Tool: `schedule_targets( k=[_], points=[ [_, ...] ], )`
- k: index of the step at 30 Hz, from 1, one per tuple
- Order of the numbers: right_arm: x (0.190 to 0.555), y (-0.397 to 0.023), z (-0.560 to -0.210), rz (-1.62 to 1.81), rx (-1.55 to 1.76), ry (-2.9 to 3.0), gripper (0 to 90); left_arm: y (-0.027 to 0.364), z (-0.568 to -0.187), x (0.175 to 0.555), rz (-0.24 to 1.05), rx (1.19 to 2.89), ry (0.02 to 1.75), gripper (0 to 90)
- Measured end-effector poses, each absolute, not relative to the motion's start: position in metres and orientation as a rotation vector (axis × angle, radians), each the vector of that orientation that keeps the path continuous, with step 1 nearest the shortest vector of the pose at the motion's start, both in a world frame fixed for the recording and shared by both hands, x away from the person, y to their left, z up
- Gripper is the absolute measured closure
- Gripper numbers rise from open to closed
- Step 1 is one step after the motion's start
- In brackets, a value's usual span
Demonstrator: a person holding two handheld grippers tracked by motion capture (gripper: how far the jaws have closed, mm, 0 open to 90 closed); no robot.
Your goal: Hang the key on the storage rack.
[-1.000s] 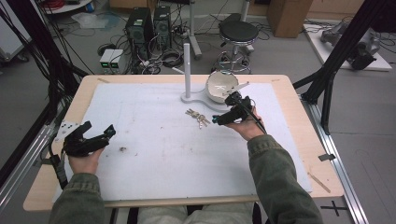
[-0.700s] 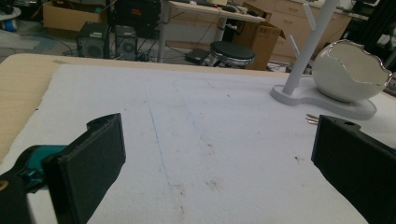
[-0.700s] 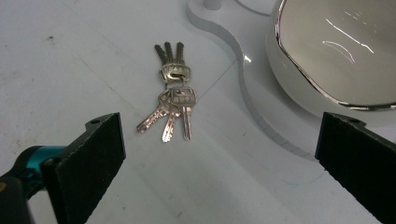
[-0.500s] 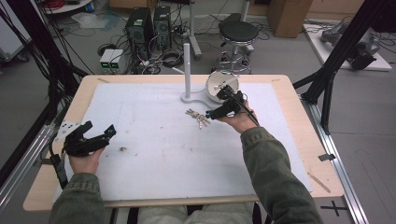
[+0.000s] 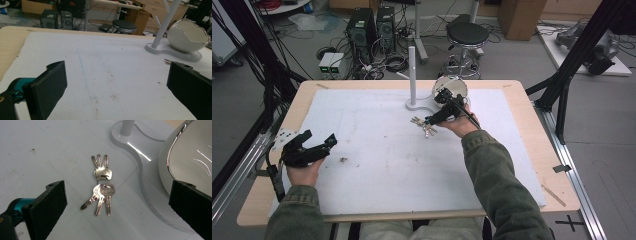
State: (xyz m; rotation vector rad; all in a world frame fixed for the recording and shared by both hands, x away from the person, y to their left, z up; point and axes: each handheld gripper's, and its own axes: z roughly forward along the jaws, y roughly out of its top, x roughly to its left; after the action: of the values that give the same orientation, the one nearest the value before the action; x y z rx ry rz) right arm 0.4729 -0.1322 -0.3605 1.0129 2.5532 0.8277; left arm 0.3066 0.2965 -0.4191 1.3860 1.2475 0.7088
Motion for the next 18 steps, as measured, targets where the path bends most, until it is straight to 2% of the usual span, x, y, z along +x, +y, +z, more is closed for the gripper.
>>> schedule_targets(
  k=[10, 18],
  points=[
    [0.489, -0.104, -0.364, 0.727, 0.924, 2.626, 0.5, 0.296, -0.420, 0.308, 0.696, 1.391, 1.244, 3.4],
    [0.498, -0.088, -0.387, 0.666, 0.910, 2.659, 0.5, 0.296, -0.420, 0.309, 0.680, 1.392, 1.247, 3.4]
  ],
)
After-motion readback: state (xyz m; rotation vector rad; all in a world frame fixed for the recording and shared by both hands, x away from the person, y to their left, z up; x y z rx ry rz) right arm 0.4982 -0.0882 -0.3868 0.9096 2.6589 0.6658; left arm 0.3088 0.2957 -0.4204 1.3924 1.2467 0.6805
